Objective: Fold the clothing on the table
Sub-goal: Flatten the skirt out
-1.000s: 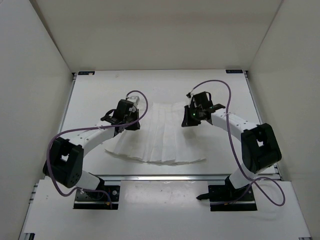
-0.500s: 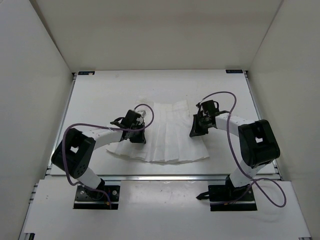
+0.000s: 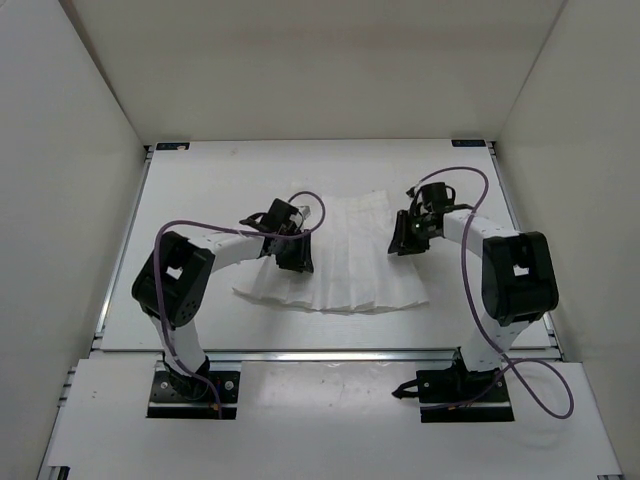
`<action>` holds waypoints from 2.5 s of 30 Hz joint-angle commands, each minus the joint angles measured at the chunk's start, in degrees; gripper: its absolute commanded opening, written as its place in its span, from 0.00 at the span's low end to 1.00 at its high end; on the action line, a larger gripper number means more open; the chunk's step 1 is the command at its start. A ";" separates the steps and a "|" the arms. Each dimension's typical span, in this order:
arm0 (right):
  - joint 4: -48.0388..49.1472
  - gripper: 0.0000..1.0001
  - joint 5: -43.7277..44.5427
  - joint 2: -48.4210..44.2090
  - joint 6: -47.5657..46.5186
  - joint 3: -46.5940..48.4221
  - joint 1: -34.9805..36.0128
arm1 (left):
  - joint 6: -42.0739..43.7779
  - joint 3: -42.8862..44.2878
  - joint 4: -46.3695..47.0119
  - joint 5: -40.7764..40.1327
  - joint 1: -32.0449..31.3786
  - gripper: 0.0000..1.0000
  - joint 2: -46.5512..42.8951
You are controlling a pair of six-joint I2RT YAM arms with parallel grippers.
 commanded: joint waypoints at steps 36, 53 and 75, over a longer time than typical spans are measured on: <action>-6.55 0.97 5.87 -5.69 -2.55 13.10 -1.17 | 15.30 7.45 -11.52 -8.90 7.89 0.99 -15.99; -5.49 0.95 4.46 23.22 -4.84 40.08 -1.96 | 5.64 23.59 8.98 -2.84 14.74 0.92 9.83; -9.27 0.29 4.03 35.88 -3.52 51.52 0.59 | 2.83 33.46 9.50 -6.10 13.33 0.42 23.56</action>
